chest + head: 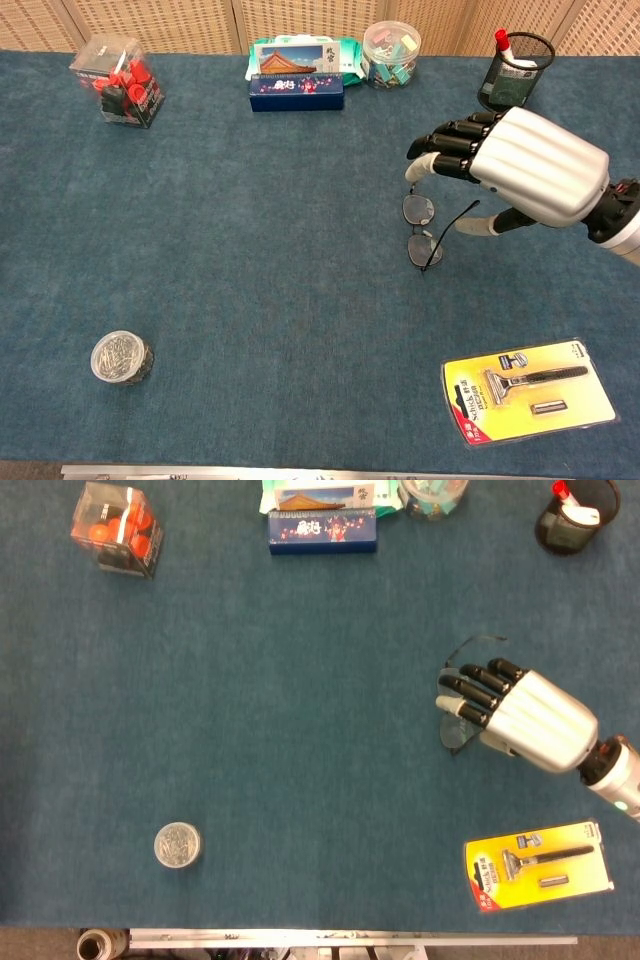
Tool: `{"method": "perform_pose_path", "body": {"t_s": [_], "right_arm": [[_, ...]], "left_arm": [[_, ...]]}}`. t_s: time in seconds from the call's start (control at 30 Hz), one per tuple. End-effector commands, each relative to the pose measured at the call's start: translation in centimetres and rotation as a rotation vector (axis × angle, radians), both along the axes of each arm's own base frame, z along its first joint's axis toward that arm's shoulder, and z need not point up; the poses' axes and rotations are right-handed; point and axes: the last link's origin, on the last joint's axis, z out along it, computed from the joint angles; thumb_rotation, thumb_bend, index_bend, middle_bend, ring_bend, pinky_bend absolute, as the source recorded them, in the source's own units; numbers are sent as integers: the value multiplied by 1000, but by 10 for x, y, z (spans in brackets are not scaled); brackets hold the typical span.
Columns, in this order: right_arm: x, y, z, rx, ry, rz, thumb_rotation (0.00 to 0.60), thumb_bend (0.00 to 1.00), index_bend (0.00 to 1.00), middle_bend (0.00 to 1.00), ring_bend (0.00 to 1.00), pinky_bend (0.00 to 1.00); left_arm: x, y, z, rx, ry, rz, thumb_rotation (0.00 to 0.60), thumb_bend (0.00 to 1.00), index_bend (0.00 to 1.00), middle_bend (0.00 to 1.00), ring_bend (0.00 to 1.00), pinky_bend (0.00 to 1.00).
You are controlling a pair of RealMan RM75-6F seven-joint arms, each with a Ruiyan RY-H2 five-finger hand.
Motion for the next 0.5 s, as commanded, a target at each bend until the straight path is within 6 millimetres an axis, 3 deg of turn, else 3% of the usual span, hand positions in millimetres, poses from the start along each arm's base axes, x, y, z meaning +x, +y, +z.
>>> {"method": "perform_pose_path", "body": {"t_s": [0.03,0.27,0.5], "right_arm": [[-1,-4,-3,0,0,-10,600,45,343,294,300,435],[-5,-7,-5,2,-6,-23,600,45,343,294,300,435],[-4,5,5,10,-15,1,600,47,343,294,300,435]], "left_arm": [[0,0,0,0,-1,0,600,206,544,470,518,619],[0,-1,1,0,-3,-2,600,206,544,470,518,619],[0,-1,0,-3,3,0,600,206,544,470,518,619]]}}
